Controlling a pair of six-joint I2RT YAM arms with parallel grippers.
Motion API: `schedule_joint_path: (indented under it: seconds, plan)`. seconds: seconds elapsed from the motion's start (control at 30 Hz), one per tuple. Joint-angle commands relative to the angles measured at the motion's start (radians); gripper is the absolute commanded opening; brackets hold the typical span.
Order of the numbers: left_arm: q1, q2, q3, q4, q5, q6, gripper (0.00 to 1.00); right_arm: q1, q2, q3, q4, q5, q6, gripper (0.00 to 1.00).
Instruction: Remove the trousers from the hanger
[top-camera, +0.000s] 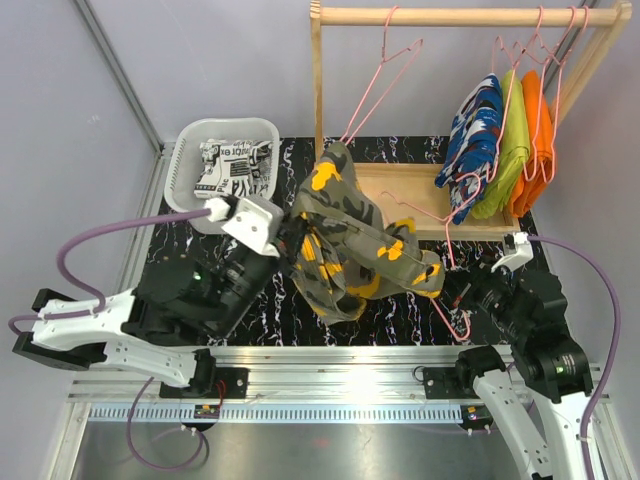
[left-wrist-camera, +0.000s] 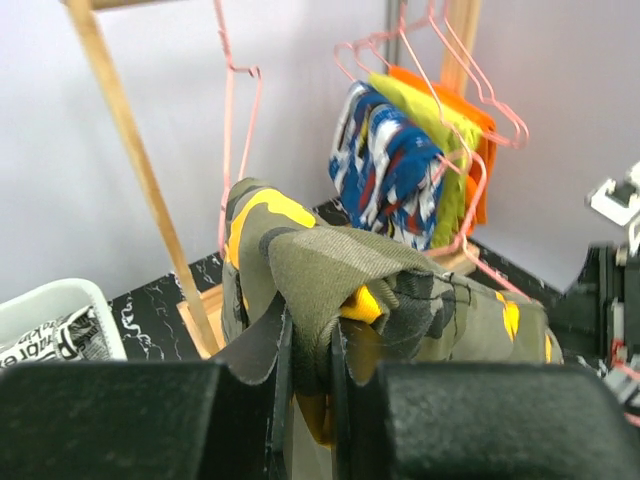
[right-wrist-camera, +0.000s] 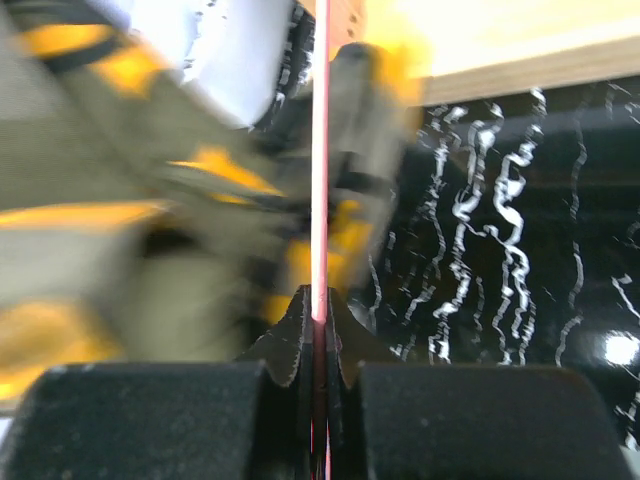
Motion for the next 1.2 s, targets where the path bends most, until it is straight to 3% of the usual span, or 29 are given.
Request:
schedule_joint_path:
  seconds: [0.0,0.27,0.4,0.63,0.83,1.03,1.17]
  plan:
    - [-0.002,-0.049,0.107,0.182,-0.03,0.04,0.0,-0.005,0.002,-0.003,0.017,0.049,-0.025,0.0]
    - [-0.002,-0.031,0.074,0.173,-0.091,0.05,0.0,-0.005,0.074,0.091,0.053,0.013,-0.015,0.0]
    - [-0.002,-0.034,0.11,0.182,-0.197,0.118,0.0,-0.005,0.079,0.101,0.047,0.03,-0.039,0.0]
    - [-0.002,-0.038,0.25,0.207,-0.298,0.374,0.0,-0.005,0.067,0.1,0.039,0.058,-0.048,0.0]
    - [-0.002,-0.035,0.324,0.375,-0.34,0.651,0.0,-0.005,0.079,0.129,0.027,0.081,-0.065,0.0]
    - [0.025,0.083,0.55,0.55,-0.294,0.989,0.0,-0.005,0.111,0.173,0.02,0.111,-0.084,0.0]
    - [0.12,0.208,0.8,0.462,-0.226,1.058,0.0,-0.005,0.125,0.186,0.027,0.116,-0.079,0.0]
